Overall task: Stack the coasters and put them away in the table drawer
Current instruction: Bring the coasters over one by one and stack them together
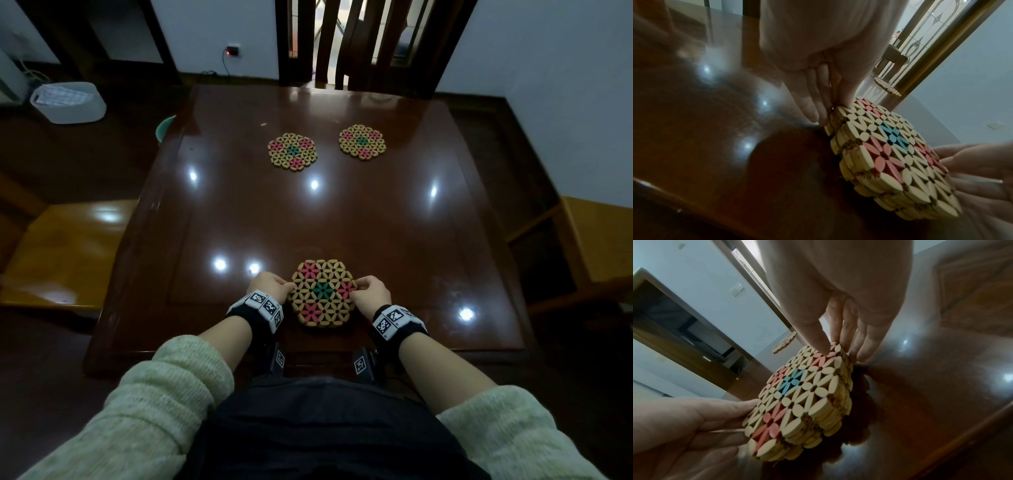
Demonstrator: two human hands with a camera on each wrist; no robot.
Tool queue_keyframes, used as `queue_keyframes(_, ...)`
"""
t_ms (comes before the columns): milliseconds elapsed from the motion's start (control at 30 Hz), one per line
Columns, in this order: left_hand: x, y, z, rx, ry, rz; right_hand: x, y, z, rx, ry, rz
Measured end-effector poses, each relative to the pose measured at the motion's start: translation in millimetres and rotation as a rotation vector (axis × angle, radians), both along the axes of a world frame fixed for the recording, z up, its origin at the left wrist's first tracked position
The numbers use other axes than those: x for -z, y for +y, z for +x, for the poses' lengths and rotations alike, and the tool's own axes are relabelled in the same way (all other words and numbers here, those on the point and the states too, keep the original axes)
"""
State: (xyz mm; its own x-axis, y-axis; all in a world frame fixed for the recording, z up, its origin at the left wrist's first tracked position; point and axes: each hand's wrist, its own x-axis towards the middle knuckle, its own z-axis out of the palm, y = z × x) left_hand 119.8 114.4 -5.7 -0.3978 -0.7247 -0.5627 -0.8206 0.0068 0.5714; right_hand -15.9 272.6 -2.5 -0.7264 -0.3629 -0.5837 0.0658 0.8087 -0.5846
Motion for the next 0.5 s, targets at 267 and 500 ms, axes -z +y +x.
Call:
queue_keyframes(267,-1.2,1.6,-1.6,-0.008,-0.028,-0.002,-0.8,-1.6,-2.4,-0.012,-0.063,0.009)
queue_keyframes(500,0.3,1.9,-3.8,-0.047,-0.002,0.061,-6.4,-5.5,-5.5,-0.034,-0.154,0.039)
